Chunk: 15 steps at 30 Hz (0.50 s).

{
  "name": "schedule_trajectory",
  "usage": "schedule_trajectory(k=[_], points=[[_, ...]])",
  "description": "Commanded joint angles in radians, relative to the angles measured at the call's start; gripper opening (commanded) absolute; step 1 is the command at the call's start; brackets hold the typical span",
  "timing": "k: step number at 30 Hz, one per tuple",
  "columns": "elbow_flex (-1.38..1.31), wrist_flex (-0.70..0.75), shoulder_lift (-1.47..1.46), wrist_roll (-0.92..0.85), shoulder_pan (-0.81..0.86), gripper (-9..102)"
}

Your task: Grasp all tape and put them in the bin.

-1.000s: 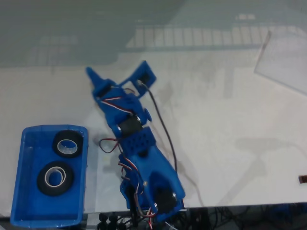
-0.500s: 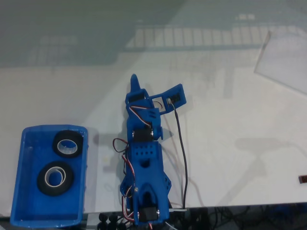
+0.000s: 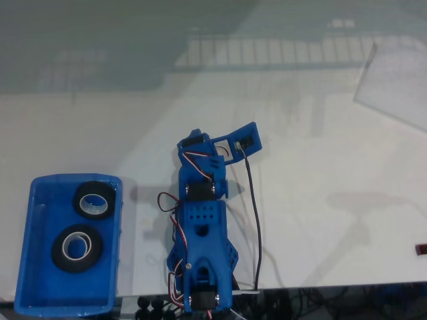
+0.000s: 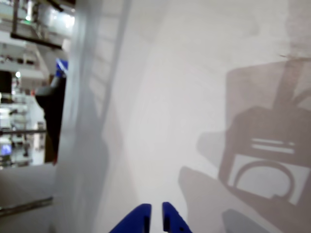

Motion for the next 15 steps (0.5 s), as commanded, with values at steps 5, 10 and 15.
schedule_trajectory(k=[5,10,15], points=[[0.018,0.003,0.015,-0.012,0.009,0],[0.018,0.003,0.015,-0.014,0.009,0],[0.018,0.003,0.015,-0.014,0.009,0]])
